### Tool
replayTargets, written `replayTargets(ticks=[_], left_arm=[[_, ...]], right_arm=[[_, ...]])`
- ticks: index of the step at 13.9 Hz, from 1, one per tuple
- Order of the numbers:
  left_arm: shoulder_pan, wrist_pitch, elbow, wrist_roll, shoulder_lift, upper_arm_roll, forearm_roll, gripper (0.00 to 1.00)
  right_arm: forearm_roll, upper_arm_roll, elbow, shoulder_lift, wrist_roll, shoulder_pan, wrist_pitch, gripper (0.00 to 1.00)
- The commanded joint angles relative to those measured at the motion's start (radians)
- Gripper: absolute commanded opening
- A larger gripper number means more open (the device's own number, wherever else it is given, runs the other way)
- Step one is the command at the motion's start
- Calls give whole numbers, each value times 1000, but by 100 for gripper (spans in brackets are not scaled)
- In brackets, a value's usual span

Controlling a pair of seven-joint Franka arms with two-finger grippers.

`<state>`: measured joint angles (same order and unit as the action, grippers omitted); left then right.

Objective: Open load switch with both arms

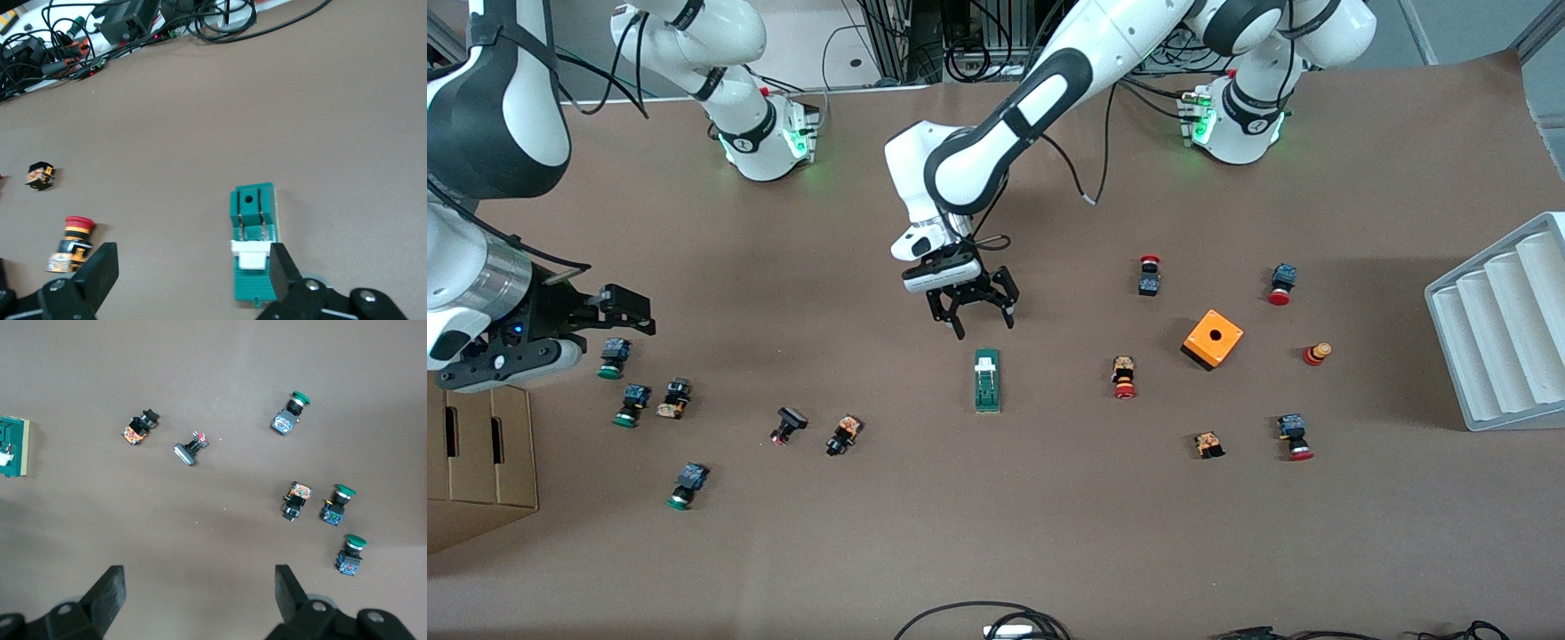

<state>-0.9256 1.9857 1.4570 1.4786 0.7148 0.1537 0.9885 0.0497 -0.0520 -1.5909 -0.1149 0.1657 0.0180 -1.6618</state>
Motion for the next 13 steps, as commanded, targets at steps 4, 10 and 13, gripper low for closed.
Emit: replayTargets(ticks=[4,10,13], left_arm=[[86,7,0,-286,-109,3,-198,100],[220,1,-33,-591,-205,3,-502,100],[307,-7,-33,-756,-265,1,-715,100]], right_arm=[[-95,-9,12,11,-41,14,60,100],[-105,6,17,31,-35,17,94,100],[13,17,40,21,-25,66,77,100]])
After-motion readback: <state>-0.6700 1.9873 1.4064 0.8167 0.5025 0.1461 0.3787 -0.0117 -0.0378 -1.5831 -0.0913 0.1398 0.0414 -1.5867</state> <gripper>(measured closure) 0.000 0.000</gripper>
